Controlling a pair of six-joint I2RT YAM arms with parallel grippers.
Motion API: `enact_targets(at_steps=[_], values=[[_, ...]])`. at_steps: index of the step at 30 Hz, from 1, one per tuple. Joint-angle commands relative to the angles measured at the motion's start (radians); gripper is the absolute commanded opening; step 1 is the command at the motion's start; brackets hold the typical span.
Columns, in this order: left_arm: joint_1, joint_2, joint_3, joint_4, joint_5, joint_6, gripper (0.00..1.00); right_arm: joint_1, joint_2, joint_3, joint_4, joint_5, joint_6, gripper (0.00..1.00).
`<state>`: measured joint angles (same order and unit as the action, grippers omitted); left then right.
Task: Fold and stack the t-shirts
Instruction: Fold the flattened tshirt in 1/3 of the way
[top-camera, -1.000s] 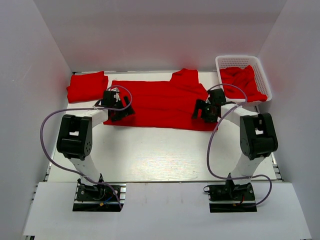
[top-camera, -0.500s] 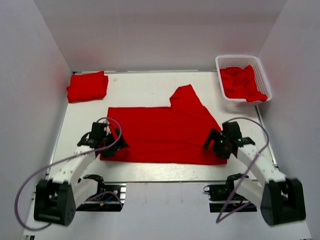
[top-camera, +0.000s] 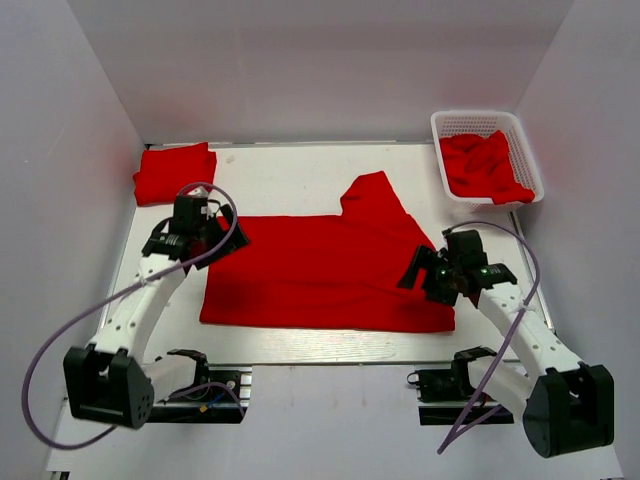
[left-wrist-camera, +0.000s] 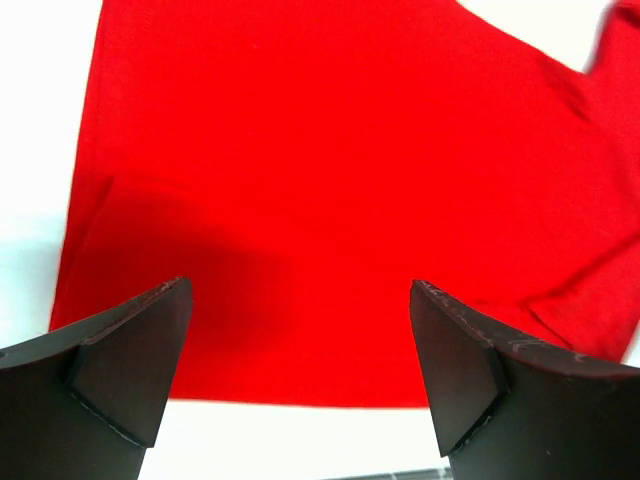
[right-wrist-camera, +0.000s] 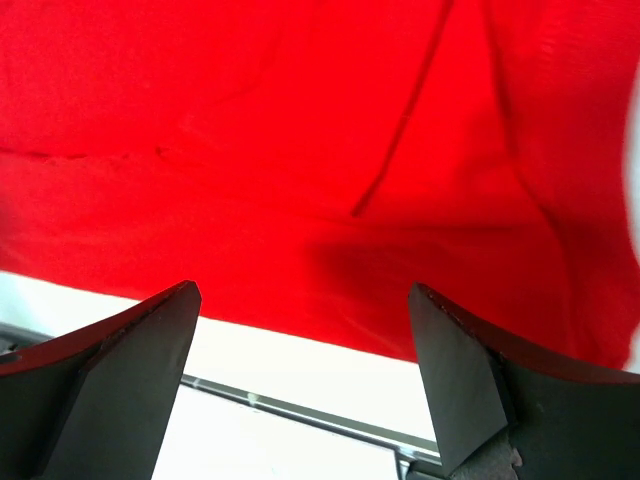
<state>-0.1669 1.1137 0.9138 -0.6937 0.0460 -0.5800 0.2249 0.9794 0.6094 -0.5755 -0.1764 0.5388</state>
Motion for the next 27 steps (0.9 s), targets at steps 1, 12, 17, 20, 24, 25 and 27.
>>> enact_targets(at_steps=[1,12,17,20,24,25,27], values=[[0.004,0.069,0.034,0.014,-0.046,0.023,1.00,0.024,0.048,0.012,0.092,-0.072,-0.017,0.90],[0.013,0.123,0.014,-0.018,-0.127,0.043,1.00,0.065,0.196,-0.048,0.256,-0.038,-0.007,0.90],[0.013,0.100,-0.019,-0.018,-0.118,0.043,1.00,0.076,0.238,-0.048,0.313,-0.043,-0.007,0.90],[0.013,0.080,-0.029,-0.018,-0.118,0.043,1.00,0.079,0.252,-0.062,0.344,-0.060,0.000,0.90],[0.013,0.080,-0.029,-0.018,-0.118,0.043,1.00,0.090,0.258,-0.060,0.361,-0.054,0.003,0.90],[0.013,0.080,-0.029,-0.018,-0.118,0.043,1.00,0.087,0.258,-0.059,0.365,-0.052,0.004,0.90],[0.013,0.080,-0.029,-0.018,-0.118,0.043,1.00,0.091,0.255,-0.059,0.374,-0.054,0.006,0.90]])
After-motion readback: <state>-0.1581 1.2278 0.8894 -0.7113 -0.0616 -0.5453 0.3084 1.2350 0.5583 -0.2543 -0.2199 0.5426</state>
